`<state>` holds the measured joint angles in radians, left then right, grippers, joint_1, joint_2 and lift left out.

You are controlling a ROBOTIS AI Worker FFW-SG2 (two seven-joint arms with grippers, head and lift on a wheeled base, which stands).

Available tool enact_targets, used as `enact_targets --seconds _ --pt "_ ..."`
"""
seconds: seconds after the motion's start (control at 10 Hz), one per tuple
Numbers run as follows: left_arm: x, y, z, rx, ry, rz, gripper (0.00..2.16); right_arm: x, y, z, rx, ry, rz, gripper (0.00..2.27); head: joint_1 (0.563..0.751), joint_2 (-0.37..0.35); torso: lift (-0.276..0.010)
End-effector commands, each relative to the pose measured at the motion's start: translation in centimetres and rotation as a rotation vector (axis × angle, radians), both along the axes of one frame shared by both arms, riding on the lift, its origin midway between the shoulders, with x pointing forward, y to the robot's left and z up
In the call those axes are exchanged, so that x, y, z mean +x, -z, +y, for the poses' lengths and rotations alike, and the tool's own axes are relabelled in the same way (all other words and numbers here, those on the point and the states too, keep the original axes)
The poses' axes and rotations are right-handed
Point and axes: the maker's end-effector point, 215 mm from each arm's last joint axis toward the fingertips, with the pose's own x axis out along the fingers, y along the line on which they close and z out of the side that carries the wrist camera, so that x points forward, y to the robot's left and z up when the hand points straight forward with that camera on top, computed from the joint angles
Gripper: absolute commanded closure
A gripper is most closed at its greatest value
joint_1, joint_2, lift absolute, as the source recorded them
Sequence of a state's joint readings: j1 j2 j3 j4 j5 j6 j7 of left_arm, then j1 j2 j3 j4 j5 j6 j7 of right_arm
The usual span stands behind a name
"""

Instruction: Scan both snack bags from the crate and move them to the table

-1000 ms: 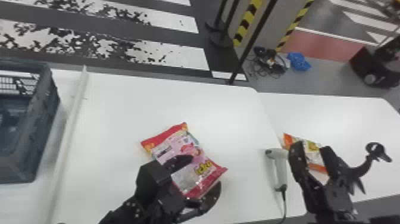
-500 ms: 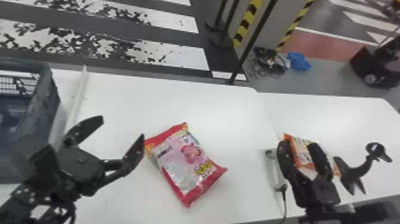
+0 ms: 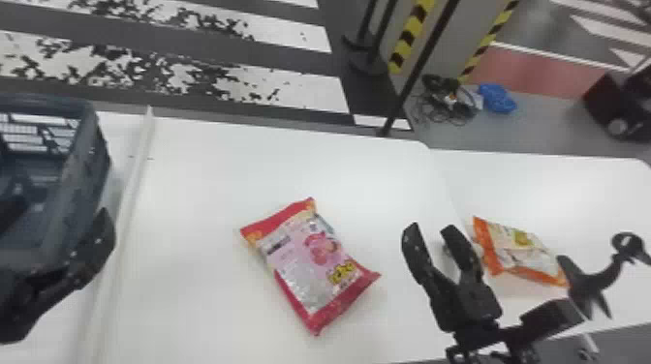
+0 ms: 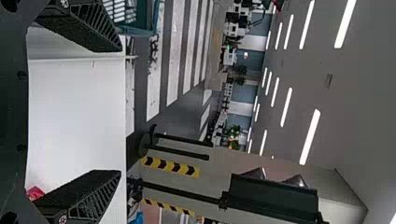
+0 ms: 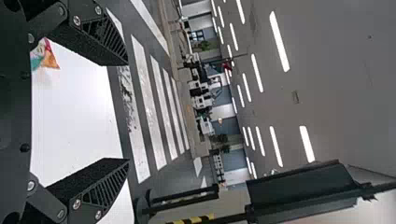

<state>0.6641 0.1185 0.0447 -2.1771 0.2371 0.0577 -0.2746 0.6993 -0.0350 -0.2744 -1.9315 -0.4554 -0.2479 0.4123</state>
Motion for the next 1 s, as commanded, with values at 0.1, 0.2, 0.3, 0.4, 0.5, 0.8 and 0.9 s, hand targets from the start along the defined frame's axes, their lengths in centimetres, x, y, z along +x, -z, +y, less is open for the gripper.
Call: enact_targets --seconds 0.1,0.2,0.3,0.4,0.5,0.8,0.9 --pt "-1.3 -0.2 2.6 -0.008 -0.054 0.001 0.07 1.1 2.1 6.7 0.041 -0.120 0.060 0.78 0.695 -0.158 -0.087" --pt "-1.5 -0.1 3.0 -0.002 -0.055 0.005 0.07 1.1 2.8 8.6 0.042 -0.154 0.084 1.40 0.695 -0.095 -0.087" --pt "-2.0 0.2 3.8 -0.012 -0.057 0.015 0.08 1.1 3.8 10.7 0.049 -0.190 0.115 2.08 0.695 -0.049 -0.087" --pt "-2.2 0.3 4.8 -0.018 -0.070 0.020 0.08 0.9 3.9 12.9 0.031 -0.232 0.118 2.22 0.695 -0.031 -0.087" --pt "-2.4 0.3 5.6 -0.024 -0.082 0.022 0.08 0.2 4.5 15.6 0.028 -0.278 0.134 2.22 0.695 0.023 -0.087" --pt "-2.6 -0.2 5.1 -0.042 -0.066 0.020 0.08 -0.7 6.3 23.3 0.031 -0.408 0.208 2.23 0.695 0.173 -0.087" --pt "-2.6 -0.2 4.8 -0.042 -0.058 0.020 0.08 -0.3 6.9 24.8 0.013 -0.426 0.230 2.23 0.695 0.215 -0.087"
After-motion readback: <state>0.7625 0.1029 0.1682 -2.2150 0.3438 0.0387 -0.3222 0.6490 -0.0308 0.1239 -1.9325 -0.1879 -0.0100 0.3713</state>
